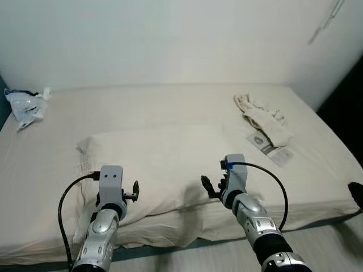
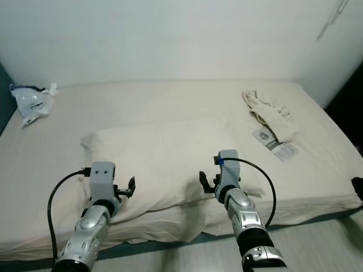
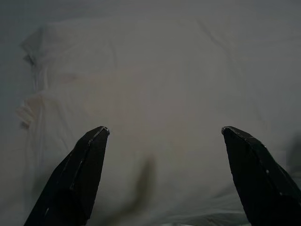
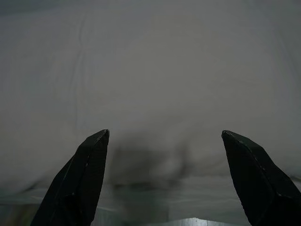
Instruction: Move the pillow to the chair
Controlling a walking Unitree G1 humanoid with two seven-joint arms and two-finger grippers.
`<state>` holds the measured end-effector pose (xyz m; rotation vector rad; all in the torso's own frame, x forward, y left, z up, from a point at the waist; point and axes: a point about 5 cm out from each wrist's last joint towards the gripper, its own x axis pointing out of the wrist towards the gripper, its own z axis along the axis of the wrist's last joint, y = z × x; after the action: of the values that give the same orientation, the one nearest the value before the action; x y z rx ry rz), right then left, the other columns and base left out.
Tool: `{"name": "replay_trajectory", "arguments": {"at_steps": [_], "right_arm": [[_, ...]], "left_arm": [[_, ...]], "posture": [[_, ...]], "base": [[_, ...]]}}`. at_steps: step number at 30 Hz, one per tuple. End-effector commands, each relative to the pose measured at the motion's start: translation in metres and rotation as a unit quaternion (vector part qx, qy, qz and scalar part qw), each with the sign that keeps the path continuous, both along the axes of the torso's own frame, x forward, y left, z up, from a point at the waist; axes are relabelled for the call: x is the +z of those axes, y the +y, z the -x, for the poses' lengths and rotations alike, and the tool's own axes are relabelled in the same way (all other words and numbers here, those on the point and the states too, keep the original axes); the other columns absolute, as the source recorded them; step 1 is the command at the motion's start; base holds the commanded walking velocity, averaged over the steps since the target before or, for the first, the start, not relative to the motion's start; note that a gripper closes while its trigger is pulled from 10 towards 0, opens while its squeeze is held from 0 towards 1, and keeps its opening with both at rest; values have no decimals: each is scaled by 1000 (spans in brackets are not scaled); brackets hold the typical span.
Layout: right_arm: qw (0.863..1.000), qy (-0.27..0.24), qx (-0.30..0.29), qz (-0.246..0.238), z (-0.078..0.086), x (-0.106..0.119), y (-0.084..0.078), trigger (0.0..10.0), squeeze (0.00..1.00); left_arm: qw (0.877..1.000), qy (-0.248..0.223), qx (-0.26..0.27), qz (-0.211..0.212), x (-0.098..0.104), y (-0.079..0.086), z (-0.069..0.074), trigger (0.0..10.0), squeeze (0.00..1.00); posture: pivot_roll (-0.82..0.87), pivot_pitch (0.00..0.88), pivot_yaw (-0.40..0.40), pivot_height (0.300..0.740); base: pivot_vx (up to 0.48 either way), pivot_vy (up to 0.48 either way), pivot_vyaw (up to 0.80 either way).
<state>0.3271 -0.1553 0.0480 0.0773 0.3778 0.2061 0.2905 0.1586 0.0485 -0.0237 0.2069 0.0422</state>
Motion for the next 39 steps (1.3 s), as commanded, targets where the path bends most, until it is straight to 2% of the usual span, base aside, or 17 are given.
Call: {"name": "replay_trajectory", "arguments": {"at_steps": [1,19,25,26,28,39], "right_arm": [[1000,10,-3,4,5,-7,-3,10000,0],[1000,8,-3,12,5,-6,-5,10000,0],[1000,6,-5,13,4,-5,-6,10000,0],[1000,6,-5,13,4,-5,-6,10000,0],[1000,6,-5,13,4,-5,-6,10000,0],[1000,-4,-1,23,1,0,-7,10000,0]], "left_arm": [[1000,4,4,-1,-4,0,4,10000,0],[1000,4,2,-10,-5,-2,4,10000,0],[1000,8,9,-18,-6,-1,3,10000,0],[1000,11,13,-5,-7,-2,3,10000,0],[1000,13,16,-5,-7,-1,3,10000,0],[999,21,36,-21,-8,3,1,10000,0]], "posture": [[-32,92,-72,740],[-37,100,-75,740],[-38,102,-77,740],[-39,102,-77,740],[-38,104,-78,740],[-40,104,-73,740]], "base": [[0,0,0],[0,0,0],[0,-480,0],[0,0,0],[0,0,0],[0,0,0]]}}
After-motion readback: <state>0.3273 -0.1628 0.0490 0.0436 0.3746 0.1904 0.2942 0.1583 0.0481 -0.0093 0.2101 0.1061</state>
